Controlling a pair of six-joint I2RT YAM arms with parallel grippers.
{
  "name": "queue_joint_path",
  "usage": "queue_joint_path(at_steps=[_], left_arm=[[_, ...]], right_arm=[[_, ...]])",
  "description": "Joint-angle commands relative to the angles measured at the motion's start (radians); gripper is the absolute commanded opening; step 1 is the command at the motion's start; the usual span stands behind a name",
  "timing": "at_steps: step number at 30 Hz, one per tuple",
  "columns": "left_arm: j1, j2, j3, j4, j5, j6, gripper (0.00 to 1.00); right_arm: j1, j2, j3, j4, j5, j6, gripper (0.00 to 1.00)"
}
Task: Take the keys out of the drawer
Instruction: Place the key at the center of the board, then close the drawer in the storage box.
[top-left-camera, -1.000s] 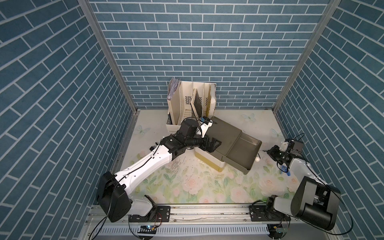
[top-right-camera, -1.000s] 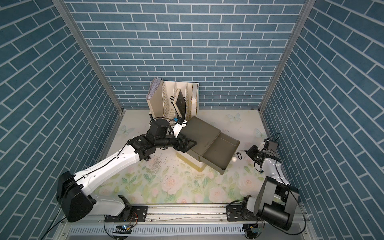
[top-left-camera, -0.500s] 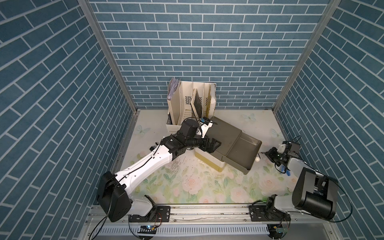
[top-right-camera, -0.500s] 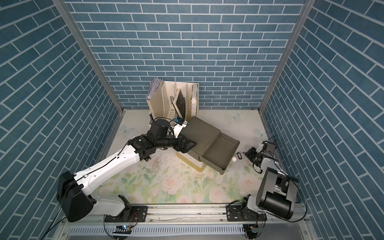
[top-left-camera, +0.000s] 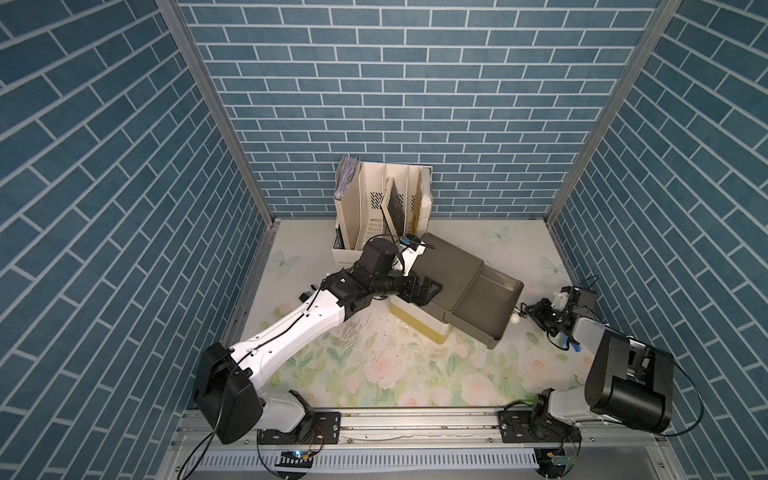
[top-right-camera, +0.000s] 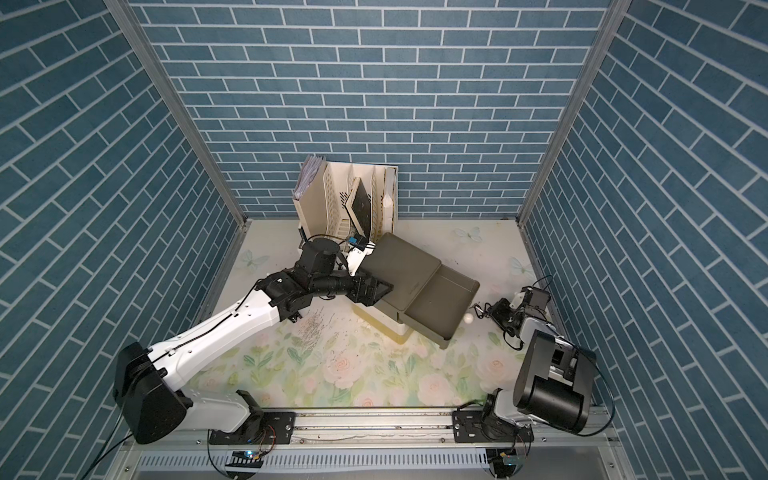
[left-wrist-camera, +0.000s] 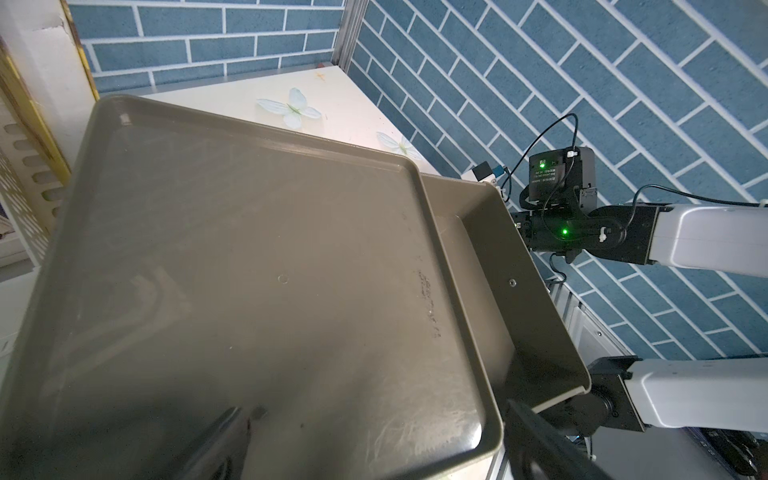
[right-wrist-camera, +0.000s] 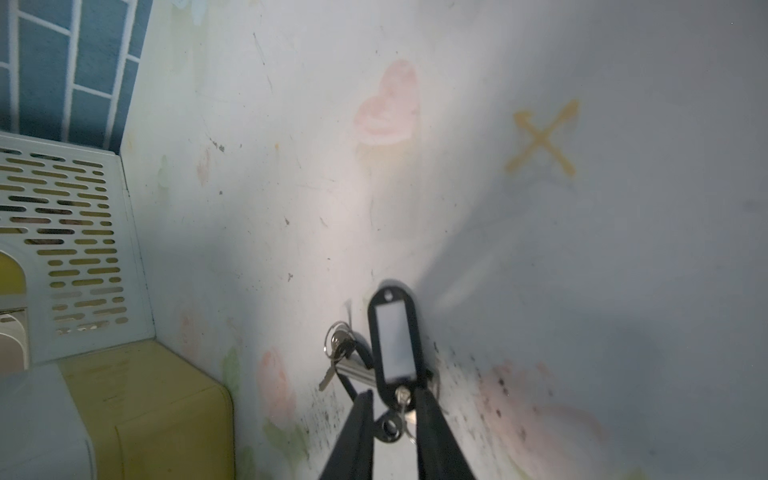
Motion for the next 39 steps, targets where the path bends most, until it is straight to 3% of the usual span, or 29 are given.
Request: queue_joint_path(at_steps=[1, 8, 24, 39], left_arm=[[-0.003, 0.01, 0.023, -0.005, -0.008, 0.009, 1.0], [-0.004, 0.005, 0.023, 0.005, -0.016, 0.0, 1.0], [-0.003, 0.031, 0.059, 0.023, -0.026, -0.014, 1.0], [-0.005, 0.035, 0.057, 0.031, -0.014, -0.034, 1.0]], right_arm=[[-0.003, -0.024, -0.009, -0.002, -0.01, -0.001, 0.3], [-0.003, -0.116, 0.021, -0.078, -0.014, -0.004, 0.31], [0.07, -0.533, 0.058, -0.453, -0.116, -0.01, 0.36], [0.248, -0.611, 0.094, -0.457, -0.111, 0.098, 0.36]])
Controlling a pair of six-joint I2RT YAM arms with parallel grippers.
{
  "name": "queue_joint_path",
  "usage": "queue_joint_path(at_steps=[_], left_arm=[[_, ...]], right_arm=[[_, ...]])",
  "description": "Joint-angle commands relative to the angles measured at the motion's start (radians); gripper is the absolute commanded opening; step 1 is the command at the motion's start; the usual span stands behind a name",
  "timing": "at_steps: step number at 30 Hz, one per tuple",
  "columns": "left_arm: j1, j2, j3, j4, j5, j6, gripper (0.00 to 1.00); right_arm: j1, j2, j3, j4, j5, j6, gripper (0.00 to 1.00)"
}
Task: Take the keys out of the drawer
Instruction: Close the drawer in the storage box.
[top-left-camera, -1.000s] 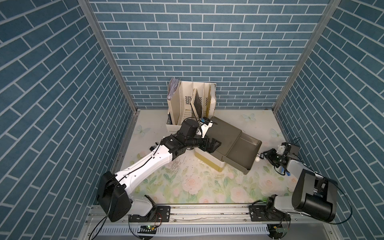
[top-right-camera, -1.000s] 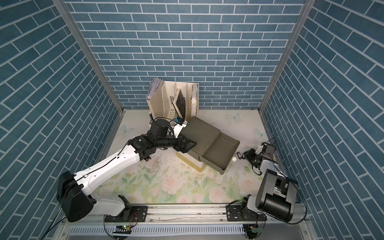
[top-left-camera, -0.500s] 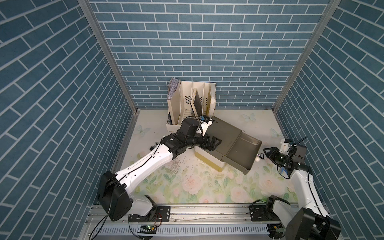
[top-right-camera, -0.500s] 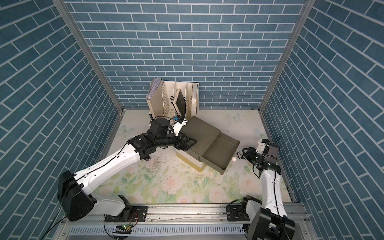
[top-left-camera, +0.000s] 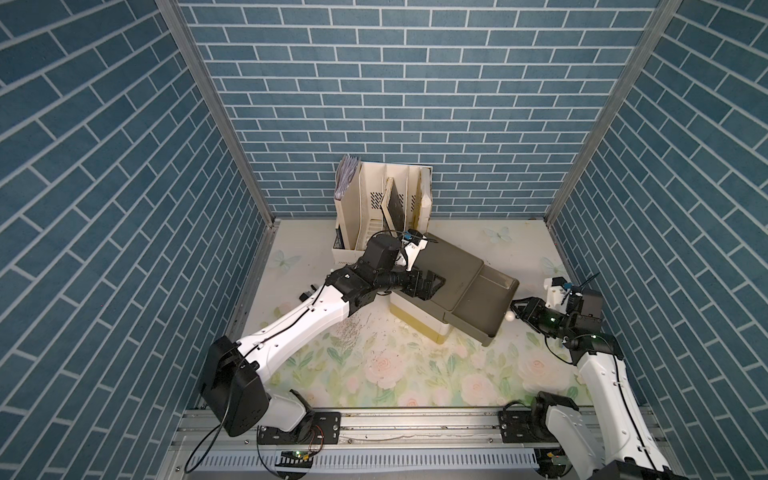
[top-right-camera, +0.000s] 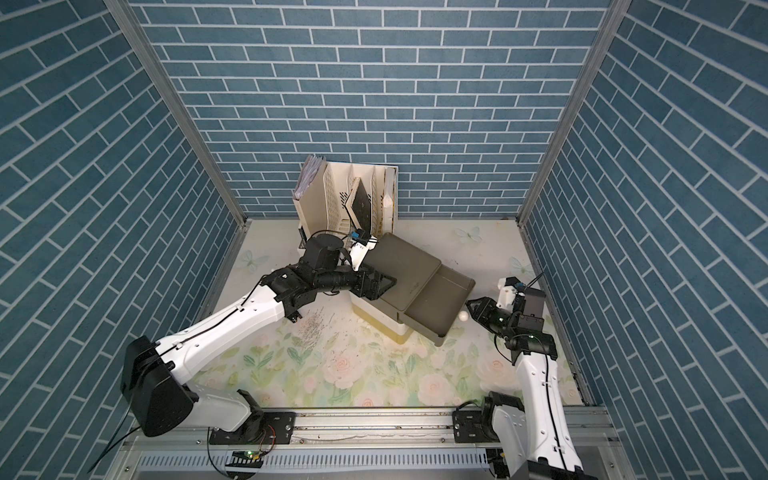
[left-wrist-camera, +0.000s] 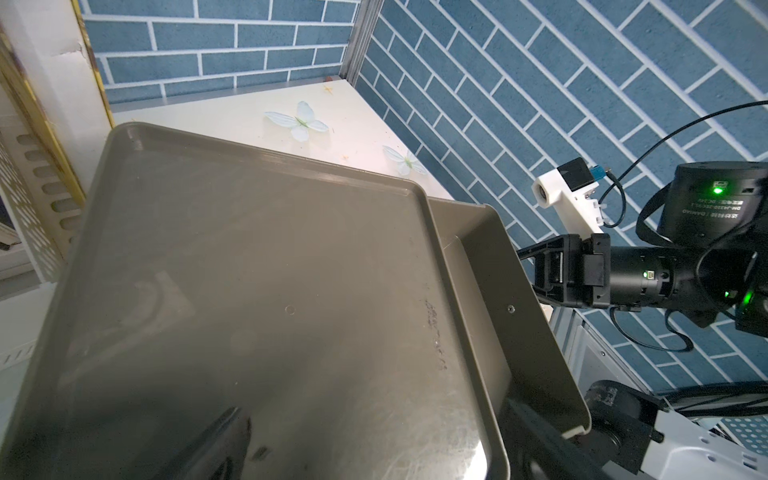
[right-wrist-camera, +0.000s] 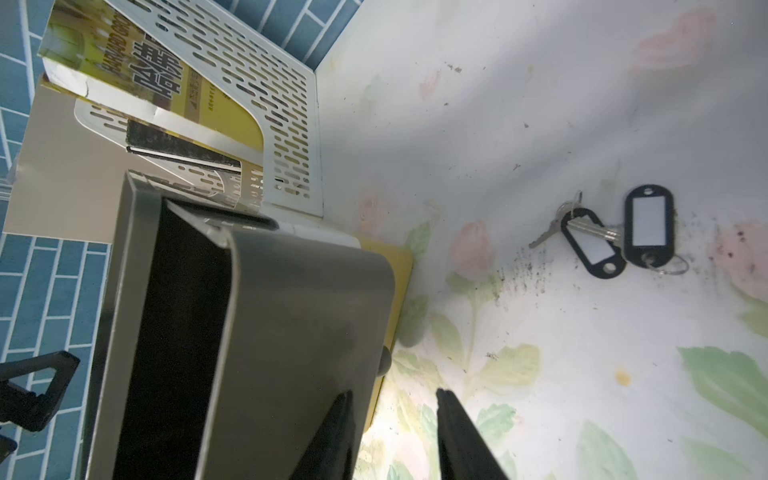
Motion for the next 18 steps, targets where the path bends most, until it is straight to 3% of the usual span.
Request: queue_joint_path(at_steps=[1, 18], left_arm=[[-0.003, -0.01, 0.011, 0.013, 0.006, -0.004, 1.0], [-0.003, -0.019, -0.003, 0.013, 0.007, -0.005, 1.0]], right_arm=[[0.03, -0.016, 0.033, 0.002, -0.004, 0.048, 0.36], [0.204, 0.064, 0.074, 0.129, 0.058, 0.141, 0.35]])
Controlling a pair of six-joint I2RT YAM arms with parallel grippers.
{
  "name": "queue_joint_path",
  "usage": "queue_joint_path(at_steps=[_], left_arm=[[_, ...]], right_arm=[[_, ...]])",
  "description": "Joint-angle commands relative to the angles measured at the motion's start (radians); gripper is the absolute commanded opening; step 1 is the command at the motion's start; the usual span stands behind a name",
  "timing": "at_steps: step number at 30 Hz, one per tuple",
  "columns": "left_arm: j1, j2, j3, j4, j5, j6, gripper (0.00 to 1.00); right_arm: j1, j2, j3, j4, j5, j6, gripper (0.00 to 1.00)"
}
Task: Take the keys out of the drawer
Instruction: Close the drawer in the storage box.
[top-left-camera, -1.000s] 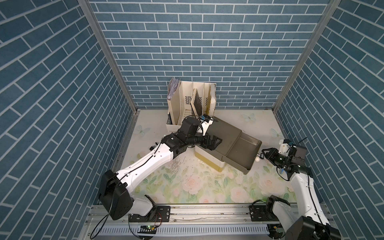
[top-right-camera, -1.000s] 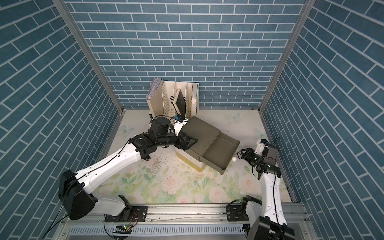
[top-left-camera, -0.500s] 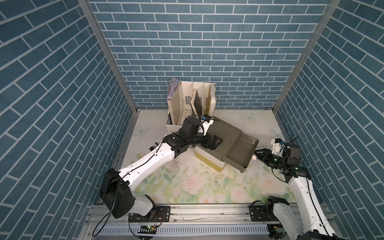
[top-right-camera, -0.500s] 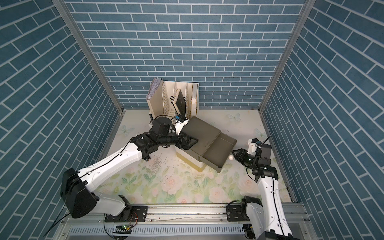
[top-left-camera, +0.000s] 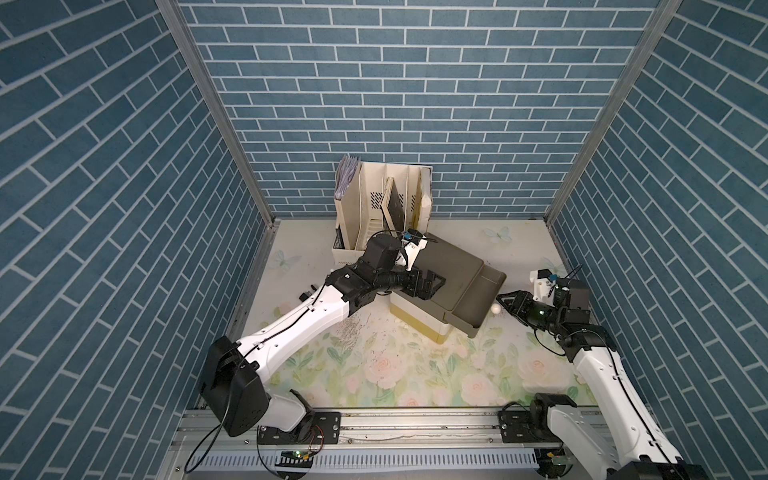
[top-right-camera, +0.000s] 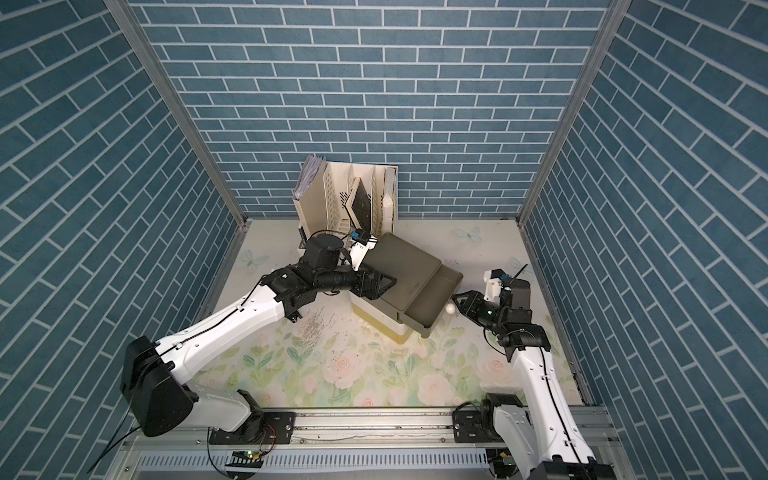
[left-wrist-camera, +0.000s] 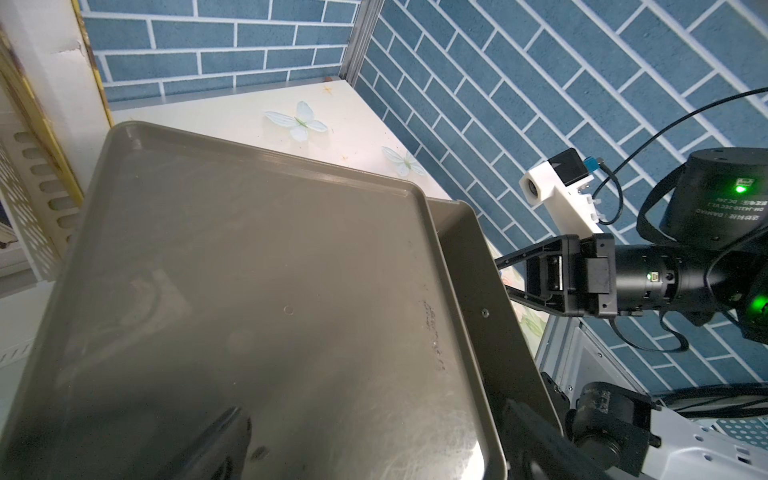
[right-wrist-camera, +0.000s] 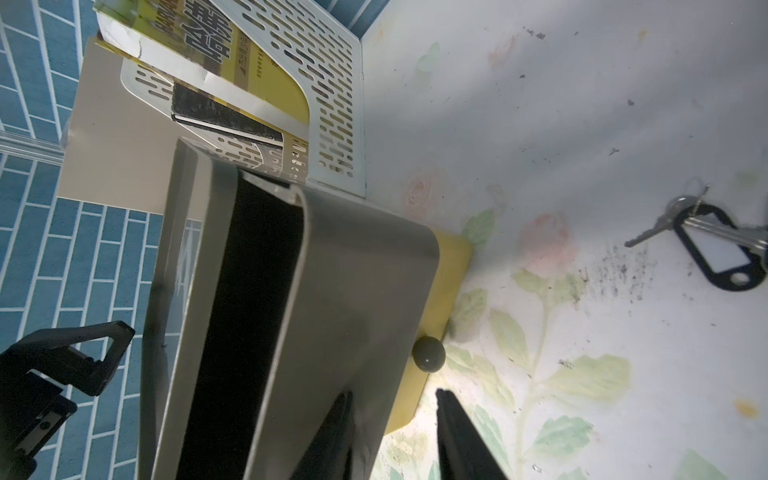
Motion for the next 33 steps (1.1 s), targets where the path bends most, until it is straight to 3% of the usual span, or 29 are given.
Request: queue_joint_path(at_steps=[1, 21, 33], left_arm=[[-0.004, -0.019, -0.006, 0.013, 0.005, 0.001, 1.0], [-0.005, -0.046, -0.034, 0.007, -0.008, 0.006, 1.0], [-0.003, -0.049, -0.041, 0.01, -0.009, 0.005, 1.0]], right_arm=[[0.04, 0.021, 0.036, 0.057, 0.033, 0.042, 0.35], [0.294, 0.201, 0.134, 0.189, 0.155, 0.102, 0.35], [0.346, 0.229, 0.148, 0.214, 0.166, 0.117, 0.35]])
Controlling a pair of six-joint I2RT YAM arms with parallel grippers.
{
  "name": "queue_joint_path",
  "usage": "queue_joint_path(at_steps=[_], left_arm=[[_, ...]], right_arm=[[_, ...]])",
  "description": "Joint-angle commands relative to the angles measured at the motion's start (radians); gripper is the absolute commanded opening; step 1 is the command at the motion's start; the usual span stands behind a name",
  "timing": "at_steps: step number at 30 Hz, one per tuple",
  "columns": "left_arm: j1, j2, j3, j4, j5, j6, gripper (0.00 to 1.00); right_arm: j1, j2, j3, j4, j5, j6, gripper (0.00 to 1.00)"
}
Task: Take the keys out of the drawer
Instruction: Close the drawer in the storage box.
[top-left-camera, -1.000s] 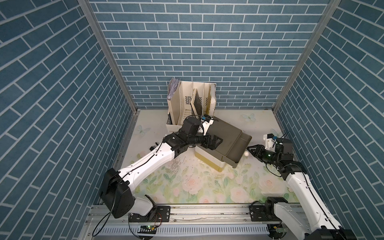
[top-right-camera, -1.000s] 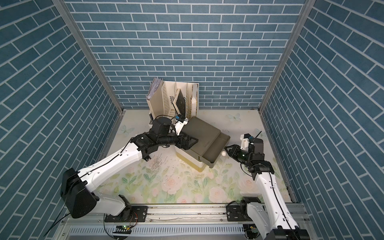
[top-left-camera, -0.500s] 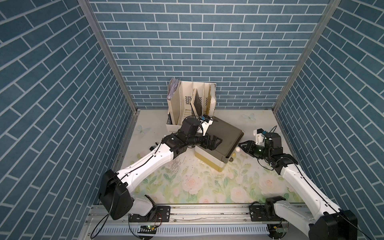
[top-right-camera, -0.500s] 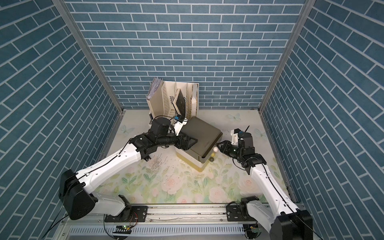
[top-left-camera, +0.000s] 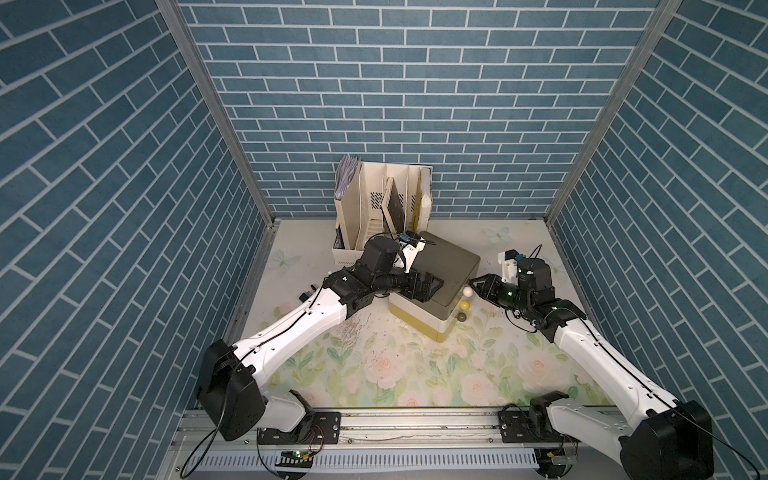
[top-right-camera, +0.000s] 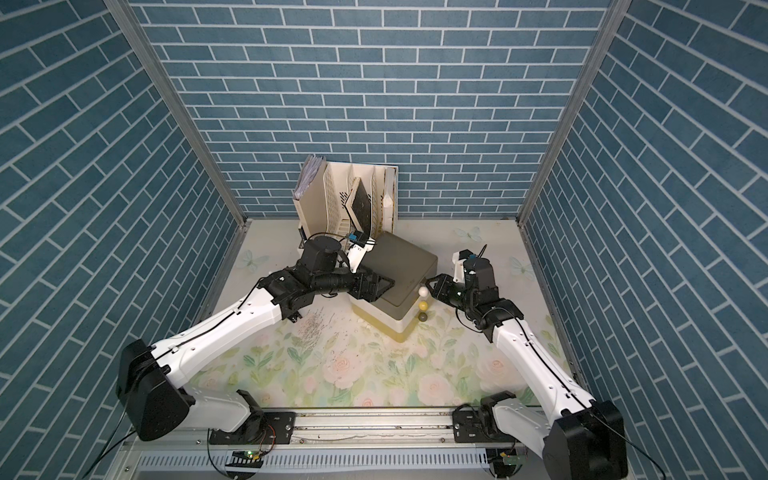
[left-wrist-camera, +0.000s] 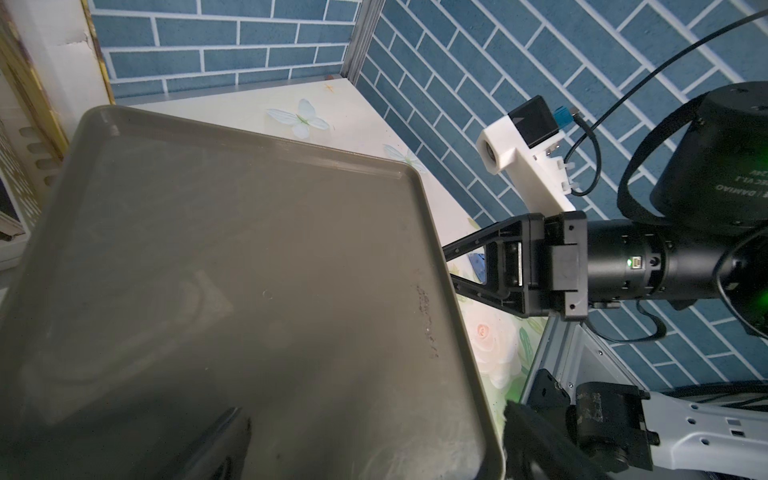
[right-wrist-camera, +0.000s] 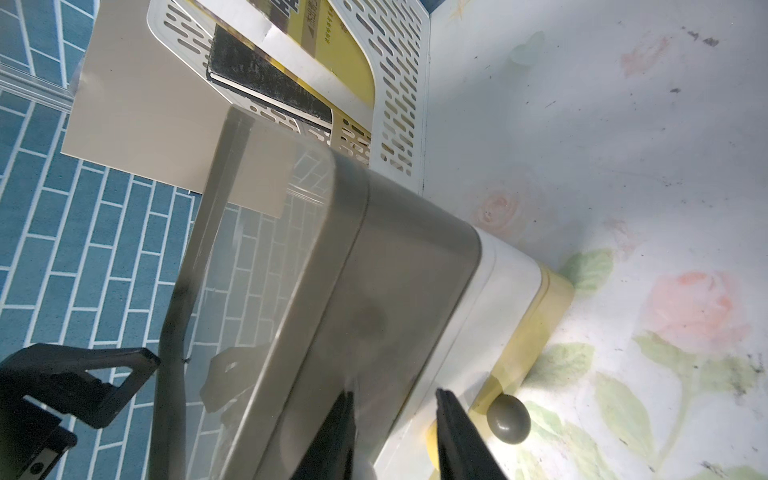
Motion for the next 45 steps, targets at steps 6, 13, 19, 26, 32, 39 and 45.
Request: queue_joint_path(at_steps=[6, 13, 19, 26, 32, 39, 45], left_arm=[[-0.004, -0.025, -0.014, 0.006, -0.008, 0.006, 1.0], [-0.003, -0.019, -0.01, 0.006, -0.004, 0.003, 1.0], [-0.003, -0.018, -0.013, 0.009, -0.005, 0.0, 1.0], [-0.003, -0.001, -0.002, 0.015, 0.006, -0.004, 1.0], [-0.004, 0.032, 0.042, 0.004, 0.02, 0.0, 1.0], [-0.016, 0.077, 0.09, -0.019, 0.023, 0.003, 1.0], [-0.028, 0.07, 0.056, -0.003, 0.02, -0.008, 1.0]], right_arm=[[0.028, -0.002, 0.005, 0.039, -0.035, 0.024, 0.35], [0.029, -0.04, -0.037, 0.031, -0.033, 0.029, 0.35], [0.03, -0.068, -0.069, 0.036, -0.038, 0.044, 0.36], [0.011, -0.089, -0.087, 0.004, -0.035, 0.024, 0.38], [-0.111, -0.135, -0.123, -0.019, -0.117, -0.002, 0.43], [-0.257, -0.191, -0.227, -0.027, -0.285, -0.054, 0.45], [-0.247, -0.205, -0.352, 0.094, -0.446, -0.014, 0.45]])
